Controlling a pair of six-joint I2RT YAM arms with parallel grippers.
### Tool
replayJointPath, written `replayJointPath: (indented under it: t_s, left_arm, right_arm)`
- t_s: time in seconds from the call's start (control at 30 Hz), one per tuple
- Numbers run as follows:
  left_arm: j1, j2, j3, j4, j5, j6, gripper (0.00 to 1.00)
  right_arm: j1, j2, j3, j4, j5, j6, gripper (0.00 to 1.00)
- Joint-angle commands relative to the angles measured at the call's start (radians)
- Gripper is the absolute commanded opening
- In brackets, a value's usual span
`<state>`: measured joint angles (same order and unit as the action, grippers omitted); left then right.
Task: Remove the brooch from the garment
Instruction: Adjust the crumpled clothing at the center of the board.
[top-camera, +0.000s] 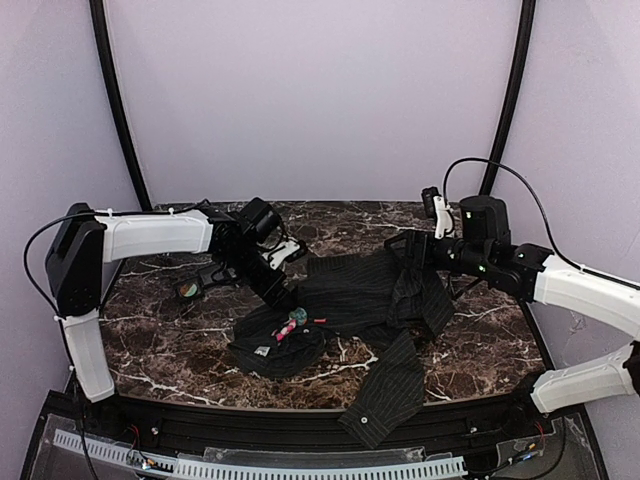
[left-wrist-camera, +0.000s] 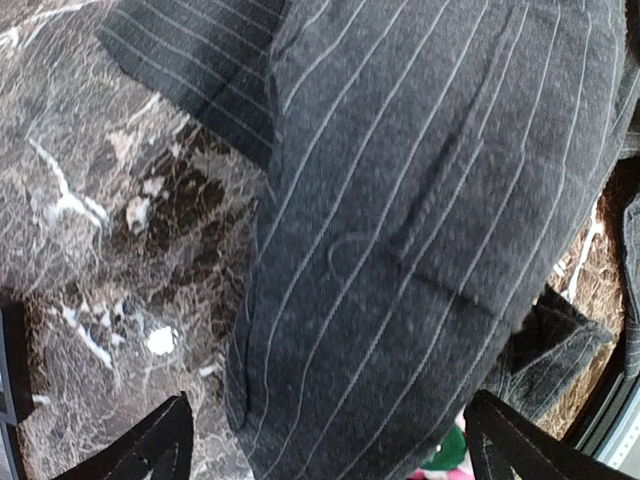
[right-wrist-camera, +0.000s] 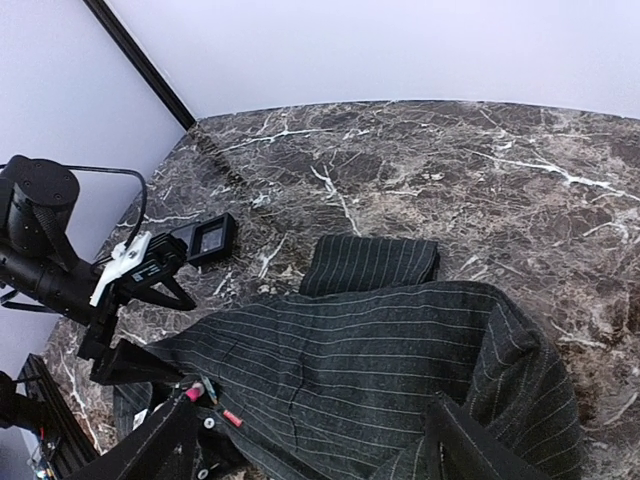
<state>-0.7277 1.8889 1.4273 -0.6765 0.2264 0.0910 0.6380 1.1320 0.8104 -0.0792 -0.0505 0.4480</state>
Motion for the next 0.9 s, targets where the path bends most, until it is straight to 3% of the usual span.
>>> replayJointPath:
  t_s: [0.0, 0.13, 0.33, 0.57, 0.63, 0.77, 0.87]
  left_arm:
    - [-0.005, 0.039, 0.067, 0.027, 0.033, 0.011, 0.89]
    - [-0.005, 0.082, 0.079, 0.003, 0.117, 0.011, 0.73]
    - [-0.005, 0.085, 0.051, 0.026, 0.149, 0.007, 0.44]
    - [-0.005, 0.044, 0.047, 0.028, 0.229, -0.014, 0.09]
    - [-0.004, 0.011, 0.039, 0.04, 0.256, -0.024, 0.01]
    - [-0.006, -0.045, 0.029, 0.053, 0.347, -0.033, 0.01]
    - [-0.006, -0.073, 0.031, 0.044, 0.47, -0.022, 0.01]
  right_arm:
    - [0.024, 0.022, -0.009, 0.032, -0.061, -0.019, 0.76]
    - [0.06, 0.029, -0.009, -0.029, -0.022, -0.023, 0.81]
    - [0.1, 0.022, -0.026, -0.217, 0.199, 0.091, 0.84]
    - [0.121, 0.024, -0.105, -0.25, 0.205, 0.239, 0.82]
    - [0.121, 0.057, -0.116, -0.221, 0.19, 0.261, 0.78]
    - [0.123, 0.137, -0.109, -0.162, 0.194, 0.278, 0.67]
    - [0.123, 0.18, -0.089, -0.099, 0.213, 0.249, 0.42]
